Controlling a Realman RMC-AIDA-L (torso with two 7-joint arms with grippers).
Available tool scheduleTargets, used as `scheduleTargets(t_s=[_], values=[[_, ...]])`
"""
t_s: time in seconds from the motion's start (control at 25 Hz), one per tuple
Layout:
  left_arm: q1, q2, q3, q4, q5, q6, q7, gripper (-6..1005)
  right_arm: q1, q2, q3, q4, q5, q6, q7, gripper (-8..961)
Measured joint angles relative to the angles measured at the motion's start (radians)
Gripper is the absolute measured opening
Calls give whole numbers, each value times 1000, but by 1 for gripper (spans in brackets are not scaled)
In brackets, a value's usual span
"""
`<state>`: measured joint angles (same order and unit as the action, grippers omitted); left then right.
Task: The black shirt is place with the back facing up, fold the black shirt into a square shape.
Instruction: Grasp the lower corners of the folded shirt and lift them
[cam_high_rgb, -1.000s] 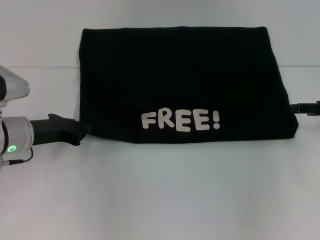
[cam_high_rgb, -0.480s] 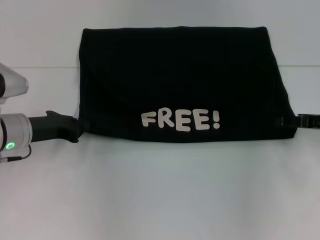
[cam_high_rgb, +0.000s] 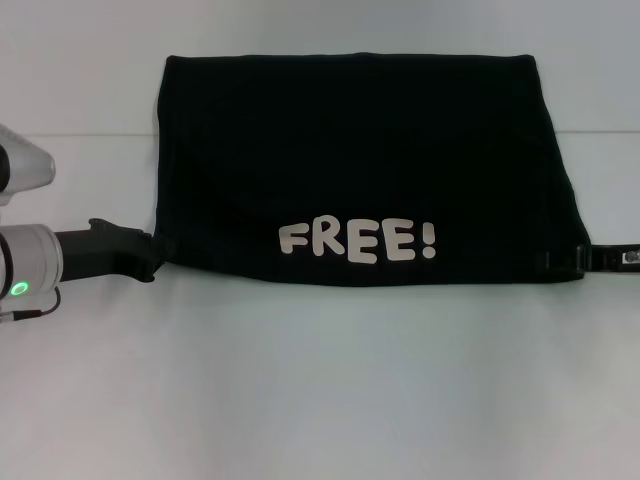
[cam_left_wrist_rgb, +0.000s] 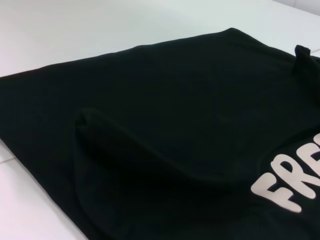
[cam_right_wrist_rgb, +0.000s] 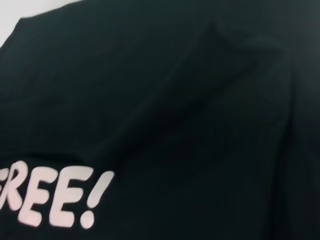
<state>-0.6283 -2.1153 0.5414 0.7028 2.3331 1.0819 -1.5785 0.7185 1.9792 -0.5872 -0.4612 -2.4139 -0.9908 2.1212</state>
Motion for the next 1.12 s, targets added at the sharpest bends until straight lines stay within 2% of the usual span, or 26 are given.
scheduleTargets(t_s=[0.24, 0.44, 0.64, 0.68, 0.8, 0.96, 1.12], values=[[-1, 0, 0, -1, 0, -4, 3, 16, -17, 1, 4, -35, 21, -45, -13, 429], [0, 0, 0, -2, 0, -8, 2, 17, -24, -3, 6, -40, 23, -67, -23, 208], [13, -1, -1, 18, 2, 38, -28, 17, -44, -12, 16, -57, 23, -128, -42, 39], [21, -1, -1, 34, 5, 75, -47, 17, -54, -14, 18, -69, 23, -148, -44, 5], [50, 0, -2, 104, 10, 217, -101, 17, -93, -21, 20, -114, 23, -223, -49, 4], [110, -7, -14, 239, 12, 457, -163, 17, -167, -45, 30, -171, 22, -346, -72, 2], [147, -10, -60, 287, 14, 641, -180, 17, -239, -71, 83, -210, 22, -484, -150, 1]])
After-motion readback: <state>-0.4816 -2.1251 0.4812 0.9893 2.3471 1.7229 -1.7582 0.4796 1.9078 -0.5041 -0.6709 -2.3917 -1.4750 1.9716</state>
